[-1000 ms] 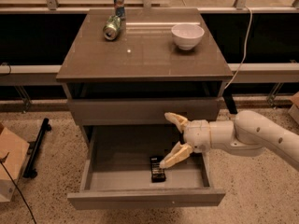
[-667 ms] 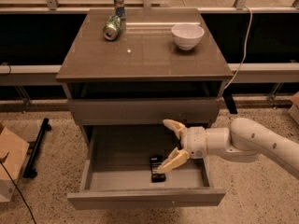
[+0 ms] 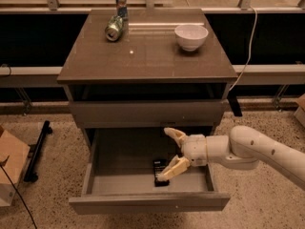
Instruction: Pick rxbar chocolate from middle drawer and place on counter
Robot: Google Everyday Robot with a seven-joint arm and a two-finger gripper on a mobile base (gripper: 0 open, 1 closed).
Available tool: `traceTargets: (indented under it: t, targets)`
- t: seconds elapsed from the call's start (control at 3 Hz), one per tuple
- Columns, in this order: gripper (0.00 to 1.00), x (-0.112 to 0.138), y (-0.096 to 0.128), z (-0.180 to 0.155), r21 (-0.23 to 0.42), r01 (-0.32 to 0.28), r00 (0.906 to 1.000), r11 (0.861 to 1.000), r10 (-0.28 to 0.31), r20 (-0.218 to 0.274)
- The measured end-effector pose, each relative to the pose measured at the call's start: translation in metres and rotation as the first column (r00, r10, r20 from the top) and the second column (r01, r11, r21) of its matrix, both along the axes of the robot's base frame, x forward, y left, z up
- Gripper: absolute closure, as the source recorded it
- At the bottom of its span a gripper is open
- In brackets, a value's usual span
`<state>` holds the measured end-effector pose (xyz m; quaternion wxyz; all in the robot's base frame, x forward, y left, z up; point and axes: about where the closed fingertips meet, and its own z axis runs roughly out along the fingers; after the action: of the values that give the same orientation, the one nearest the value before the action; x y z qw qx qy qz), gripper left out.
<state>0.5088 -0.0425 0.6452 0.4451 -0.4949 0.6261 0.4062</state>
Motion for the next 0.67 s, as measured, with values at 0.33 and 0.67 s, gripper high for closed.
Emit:
traceTargets:
  t: [0.33,0.67]
  targets:
    - [0.0,0.005,0.001,-0.012,-0.018,0.026,0.9995,0.999,-0.026,0.017]
    - [0.0,0.013,-0.003,-0.032,-0.071,0.051,0.9984,0.996,-0.049,0.029]
